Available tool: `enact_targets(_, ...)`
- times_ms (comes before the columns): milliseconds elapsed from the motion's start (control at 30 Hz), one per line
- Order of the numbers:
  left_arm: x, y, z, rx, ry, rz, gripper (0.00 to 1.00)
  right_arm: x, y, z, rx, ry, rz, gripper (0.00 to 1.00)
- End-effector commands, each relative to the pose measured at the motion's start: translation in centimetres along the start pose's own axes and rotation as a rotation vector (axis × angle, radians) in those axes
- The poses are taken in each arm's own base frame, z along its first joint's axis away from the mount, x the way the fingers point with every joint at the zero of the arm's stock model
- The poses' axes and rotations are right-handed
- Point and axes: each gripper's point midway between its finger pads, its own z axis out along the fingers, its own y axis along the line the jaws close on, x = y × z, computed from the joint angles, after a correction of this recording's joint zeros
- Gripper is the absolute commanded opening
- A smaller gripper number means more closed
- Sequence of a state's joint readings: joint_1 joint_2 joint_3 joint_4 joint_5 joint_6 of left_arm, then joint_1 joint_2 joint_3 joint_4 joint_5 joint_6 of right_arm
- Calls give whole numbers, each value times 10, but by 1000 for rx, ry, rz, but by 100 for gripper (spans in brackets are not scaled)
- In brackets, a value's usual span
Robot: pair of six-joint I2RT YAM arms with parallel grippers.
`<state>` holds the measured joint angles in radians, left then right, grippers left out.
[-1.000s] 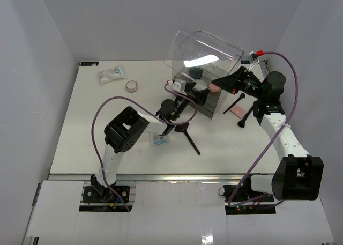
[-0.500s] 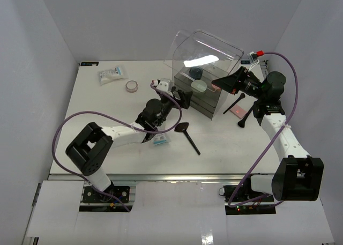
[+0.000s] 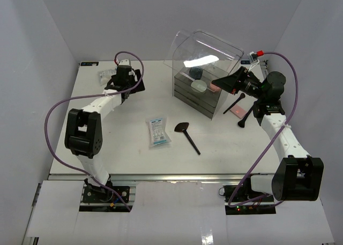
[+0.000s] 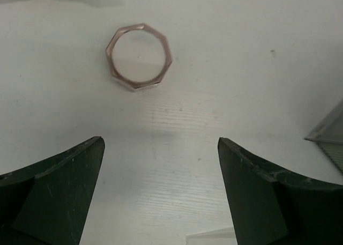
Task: Organize the makeup
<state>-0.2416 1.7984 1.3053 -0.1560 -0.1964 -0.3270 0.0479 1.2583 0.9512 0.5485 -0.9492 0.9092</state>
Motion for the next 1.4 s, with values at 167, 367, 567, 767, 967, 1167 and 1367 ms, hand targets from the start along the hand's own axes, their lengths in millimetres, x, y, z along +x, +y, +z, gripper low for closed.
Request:
enact_targets(167, -1, 30, 44, -139, 156, -26, 98, -10, 26, -1, -72, -15, -111, 8)
enact_targets(367, 3, 36, 77, -150, 199, -20, 98, -10, 25, -1, -73, -12, -111, 8)
enact_targets(567, 9, 37, 93, -146, 222, -28, 98, -11, 26, 0, -74, -11, -110, 8)
enact_targets(767, 12, 39, 106, -156, 234, -33, 98, -11, 27, -1, -74, -13, -111, 8)
enact_targets(967, 18, 44, 113, -179, 242, -26, 95, -10, 26, -2, -70, -12, -112, 8)
enact_targets(1167, 19, 47, 115, -196, 235, -24, 86, -10, 26, -2, -69, -15, -117, 8)
enact_targets(1367, 21, 43, 113, -177, 225, -58, 57, -9, 28, -4, -65, -19, -127, 8)
